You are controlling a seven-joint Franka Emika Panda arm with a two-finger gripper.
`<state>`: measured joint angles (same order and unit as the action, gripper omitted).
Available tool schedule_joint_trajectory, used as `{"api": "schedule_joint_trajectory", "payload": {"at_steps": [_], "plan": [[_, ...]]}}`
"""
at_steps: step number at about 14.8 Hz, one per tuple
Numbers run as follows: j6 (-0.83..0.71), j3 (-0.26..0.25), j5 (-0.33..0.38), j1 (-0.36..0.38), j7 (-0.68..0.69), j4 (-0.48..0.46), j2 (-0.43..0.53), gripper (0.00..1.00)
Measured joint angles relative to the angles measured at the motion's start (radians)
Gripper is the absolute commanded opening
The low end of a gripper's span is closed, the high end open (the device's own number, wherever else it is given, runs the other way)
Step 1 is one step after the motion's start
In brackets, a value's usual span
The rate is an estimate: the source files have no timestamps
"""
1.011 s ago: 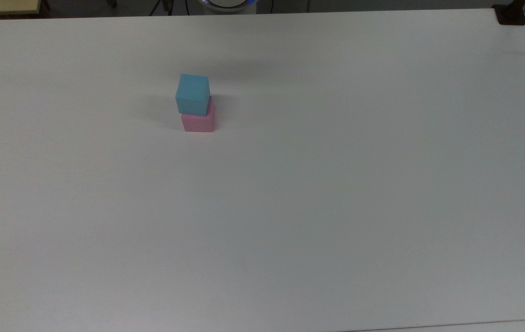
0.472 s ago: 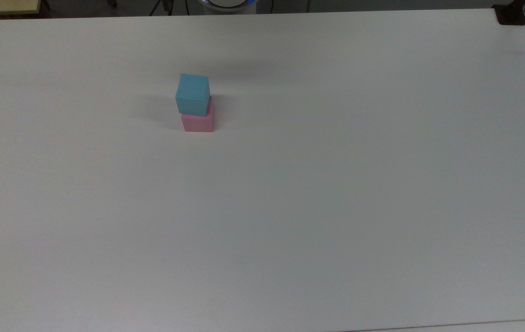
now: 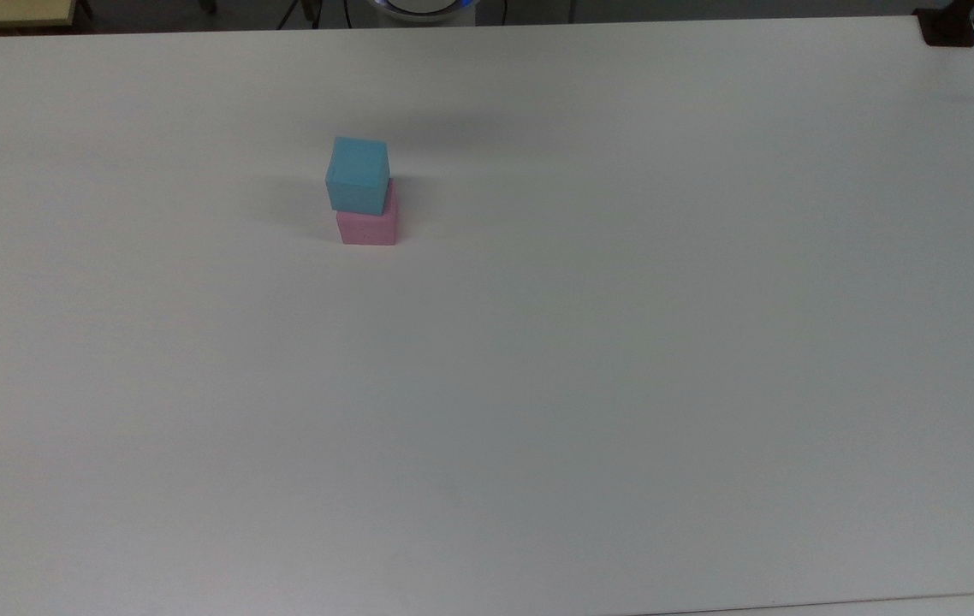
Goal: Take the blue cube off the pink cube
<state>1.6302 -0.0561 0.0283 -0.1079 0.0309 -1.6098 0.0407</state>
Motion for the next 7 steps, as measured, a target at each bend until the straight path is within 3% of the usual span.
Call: {"api": "schedule_joint_trajectory", "payload": {"at_steps": [5, 7], "plan": [[0.0, 0.0, 0.0, 0.0, 0.022, 0.0, -0.001, 1.0], [0.0, -0.002, 0.0, -0.001, 0.142, -0.002, -0.003, 1.0]]}}
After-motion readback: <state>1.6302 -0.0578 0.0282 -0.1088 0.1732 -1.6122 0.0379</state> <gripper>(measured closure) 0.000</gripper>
